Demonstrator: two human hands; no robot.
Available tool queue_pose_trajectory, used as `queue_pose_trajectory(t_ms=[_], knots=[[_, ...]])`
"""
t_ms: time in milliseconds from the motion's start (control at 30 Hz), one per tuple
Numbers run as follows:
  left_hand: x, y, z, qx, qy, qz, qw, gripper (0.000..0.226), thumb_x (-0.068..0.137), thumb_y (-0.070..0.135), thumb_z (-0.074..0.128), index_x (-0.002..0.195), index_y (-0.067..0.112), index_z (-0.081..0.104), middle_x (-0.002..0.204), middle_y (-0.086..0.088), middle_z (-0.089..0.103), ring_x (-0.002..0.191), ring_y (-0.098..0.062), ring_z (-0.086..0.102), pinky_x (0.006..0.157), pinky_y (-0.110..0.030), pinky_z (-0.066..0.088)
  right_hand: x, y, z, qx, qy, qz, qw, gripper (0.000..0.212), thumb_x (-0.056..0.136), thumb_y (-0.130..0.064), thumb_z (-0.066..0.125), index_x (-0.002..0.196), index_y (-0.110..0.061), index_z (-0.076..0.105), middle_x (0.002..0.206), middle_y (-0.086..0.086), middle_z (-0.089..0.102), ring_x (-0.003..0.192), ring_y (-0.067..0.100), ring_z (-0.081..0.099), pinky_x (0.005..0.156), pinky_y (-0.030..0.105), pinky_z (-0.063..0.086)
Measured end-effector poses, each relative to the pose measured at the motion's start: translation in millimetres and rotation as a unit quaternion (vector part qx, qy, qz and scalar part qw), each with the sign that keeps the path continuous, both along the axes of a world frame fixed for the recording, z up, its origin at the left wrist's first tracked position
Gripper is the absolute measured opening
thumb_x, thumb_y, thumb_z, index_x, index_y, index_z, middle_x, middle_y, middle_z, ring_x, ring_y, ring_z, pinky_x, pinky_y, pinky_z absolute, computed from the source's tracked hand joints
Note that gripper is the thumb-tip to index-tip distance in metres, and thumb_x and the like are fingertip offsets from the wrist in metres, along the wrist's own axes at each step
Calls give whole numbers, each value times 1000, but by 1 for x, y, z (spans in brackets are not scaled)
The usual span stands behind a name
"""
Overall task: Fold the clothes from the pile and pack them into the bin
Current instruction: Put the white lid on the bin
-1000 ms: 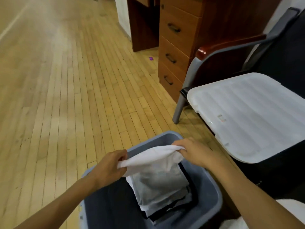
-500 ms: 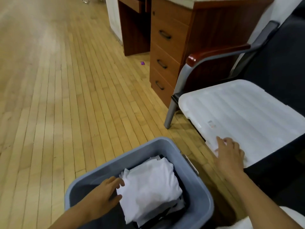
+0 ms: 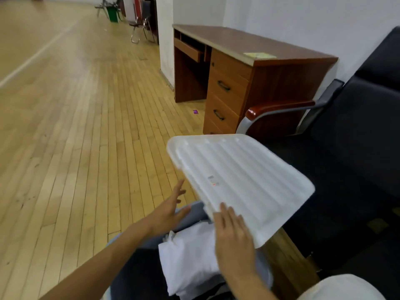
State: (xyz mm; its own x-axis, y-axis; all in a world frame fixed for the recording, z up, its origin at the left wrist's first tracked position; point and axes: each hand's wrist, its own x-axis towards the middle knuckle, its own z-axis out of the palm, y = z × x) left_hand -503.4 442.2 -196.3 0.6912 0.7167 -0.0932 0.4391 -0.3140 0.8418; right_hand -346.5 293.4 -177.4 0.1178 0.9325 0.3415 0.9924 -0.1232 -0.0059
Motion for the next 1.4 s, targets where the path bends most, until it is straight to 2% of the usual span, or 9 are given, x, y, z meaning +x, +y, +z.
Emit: queue_pose_trajectory(t_ms=[133, 200, 333, 467, 600, 833, 1000, 1233, 1400], knots=[[-23, 7, 41, 2, -104, 51, 993, 82, 91, 56, 51, 156, 34, 6, 155, 17, 30, 137, -1, 40, 111, -33, 42, -46, -3, 43, 140, 50, 100, 984, 28, 76, -8, 67, 102, -3, 76, 103, 12, 76, 88, 22, 76, 69, 31, 62], [-40, 15, 53, 0, -129, 81, 988, 80, 91, 58, 50, 156, 29, 13, 157, 12, 30, 139, -10, 41, 109, -36, 44, -54, -4, 66, 172, 65, 116, 976, 36, 69, -11, 86, 103, -6, 76, 93, 7, 77, 77, 16, 76, 61, 26, 59], [-75, 30, 54, -33, -120, 184, 975, 78, 99, 49, 42, 154, 40, -12, 164, 2, 11, 148, -22, 23, 110, -43, 38, -49, -1, 111, 224, 222, 46, 948, 25, 72, -24, 83, 90, -16, 67, 71, -2, 68, 55, 11, 63, 41, 18, 46], [-136, 39, 14, -59, -65, 435, 896, 104, 84, 65, 48, 157, 16, -9, 165, -12, 7, 150, -32, 18, 117, -48, 24, -5, 13, 111, 241, 568, -84, 782, 24, 75, -25, 83, 74, -16, 62, 73, -1, 66, 65, 17, 63, 55, 27, 45], [-185, 27, -66, -196, -6, 580, 791, 97, 86, 69, 53, 146, -4, 34, 138, -29, 51, 120, -47, 54, 99, -55, 47, 46, 25, 62, 100, 671, -154, 719, 30, 75, -20, 85, 86, 2, 67, 83, 12, 72, 74, 27, 68, 64, 39, 59], [-191, -26, -162, -244, 17, 558, 793, 63, 98, 48, 50, 122, -10, 54, 106, -26, 64, 91, -40, 64, 81, -49, 56, 100, 32, -34, -130, 592, -175, 776, 42, 96, -34, 61, 134, -26, 46, 124, 5, 55, 88, 14, 52, 73, 28, 42], [-158, -61, -189, -165, 135, 541, 814, 54, 103, 38, 41, 124, -11, 46, 110, -25, 60, 91, -37, 62, 76, -42, 53, 146, 33, -119, -303, 476, -236, 791, 58, 98, -42, 54, 139, -2, 49, 130, 19, 58, 106, 29, 55, 99, 41, 44], [-142, -86, -188, -104, 215, 500, 833, 38, 105, 29, 37, 107, -6, 50, 83, -9, 56, 65, -19, 54, 50, -21, 39, 166, 34, -158, -352, 361, -226, 833, 32, 95, -22, 60, 112, 4, 63, 105, 18, 65, 86, 28, 57, 73, 33, 48], [-162, -89, -202, -75, 256, 478, 837, 47, 102, 39, 39, 105, -3, 58, 88, -15, 62, 72, -25, 61, 59, -34, 55, 164, 45, -162, -357, 368, -203, 834, 29, 98, -14, 52, 122, 1, 56, 105, 13, 59, 83, 23, 52, 62, 28, 38]])
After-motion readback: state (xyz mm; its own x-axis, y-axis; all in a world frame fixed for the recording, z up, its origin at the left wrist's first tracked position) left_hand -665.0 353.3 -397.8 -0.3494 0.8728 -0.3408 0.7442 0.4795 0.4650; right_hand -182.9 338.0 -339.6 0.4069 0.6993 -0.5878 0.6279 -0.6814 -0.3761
